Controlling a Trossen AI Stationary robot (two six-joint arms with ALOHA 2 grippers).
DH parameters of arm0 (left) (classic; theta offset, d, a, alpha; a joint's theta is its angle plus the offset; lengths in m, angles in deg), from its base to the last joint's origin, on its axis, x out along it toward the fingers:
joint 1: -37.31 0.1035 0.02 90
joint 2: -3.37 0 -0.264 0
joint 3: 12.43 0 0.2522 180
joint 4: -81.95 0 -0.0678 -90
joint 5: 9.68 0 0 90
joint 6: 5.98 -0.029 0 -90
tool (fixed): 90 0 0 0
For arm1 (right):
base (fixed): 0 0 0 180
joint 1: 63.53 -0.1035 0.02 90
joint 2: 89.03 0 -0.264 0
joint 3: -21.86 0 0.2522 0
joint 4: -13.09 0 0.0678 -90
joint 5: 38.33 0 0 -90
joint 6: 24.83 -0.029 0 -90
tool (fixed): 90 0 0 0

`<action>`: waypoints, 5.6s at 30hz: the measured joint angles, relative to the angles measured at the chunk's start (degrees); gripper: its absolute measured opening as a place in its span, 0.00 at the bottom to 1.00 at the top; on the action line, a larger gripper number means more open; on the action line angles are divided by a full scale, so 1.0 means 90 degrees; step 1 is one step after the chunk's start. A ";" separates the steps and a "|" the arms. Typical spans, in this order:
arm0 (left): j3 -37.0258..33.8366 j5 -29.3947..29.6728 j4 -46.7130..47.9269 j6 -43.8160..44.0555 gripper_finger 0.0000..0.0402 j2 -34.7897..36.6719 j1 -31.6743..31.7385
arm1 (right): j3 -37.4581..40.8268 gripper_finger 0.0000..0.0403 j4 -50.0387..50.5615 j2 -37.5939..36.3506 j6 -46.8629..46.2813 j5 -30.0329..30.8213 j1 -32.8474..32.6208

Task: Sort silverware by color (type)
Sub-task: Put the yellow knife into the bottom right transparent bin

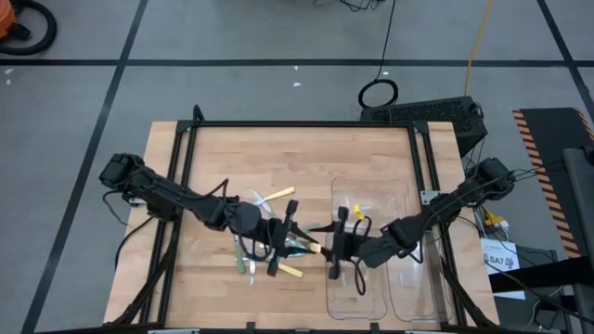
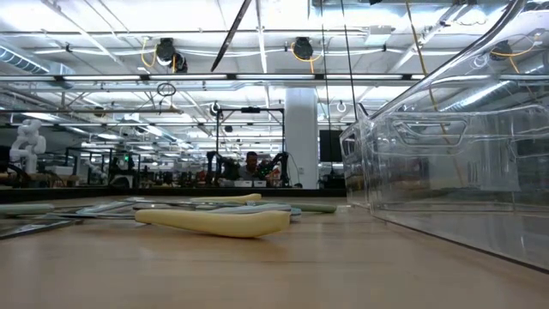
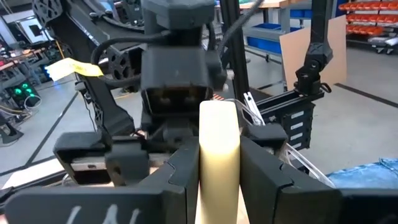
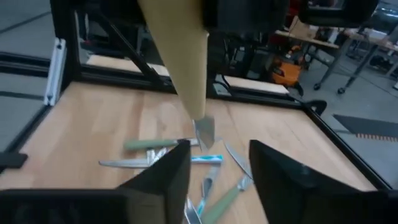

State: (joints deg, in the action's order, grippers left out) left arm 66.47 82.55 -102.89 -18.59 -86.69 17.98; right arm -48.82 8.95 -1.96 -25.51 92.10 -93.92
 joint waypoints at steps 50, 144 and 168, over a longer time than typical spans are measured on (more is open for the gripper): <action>0.0000 0.0261 -0.0429 0.0093 0.32 -0.0328 -0.0014 | 0.0005 0.14 0.0172 -0.0577 0.0489 -0.0142 -0.0387; -0.0002 0.0594 0.3540 0.1752 0.32 0.0330 0.0186 | -0.3786 0.15 1.1491 -0.1087 -1.0017 -0.2851 -0.1713; 0.0000 0.0596 0.3387 0.1795 0.32 0.0330 0.0186 | -0.2543 0.17 1.1506 0.0000 -1.2022 -0.3359 -0.3088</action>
State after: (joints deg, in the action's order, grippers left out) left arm 66.47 87.91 -72.41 -2.43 -83.72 19.66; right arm -71.72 112.51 -1.96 -133.70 61.87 -121.71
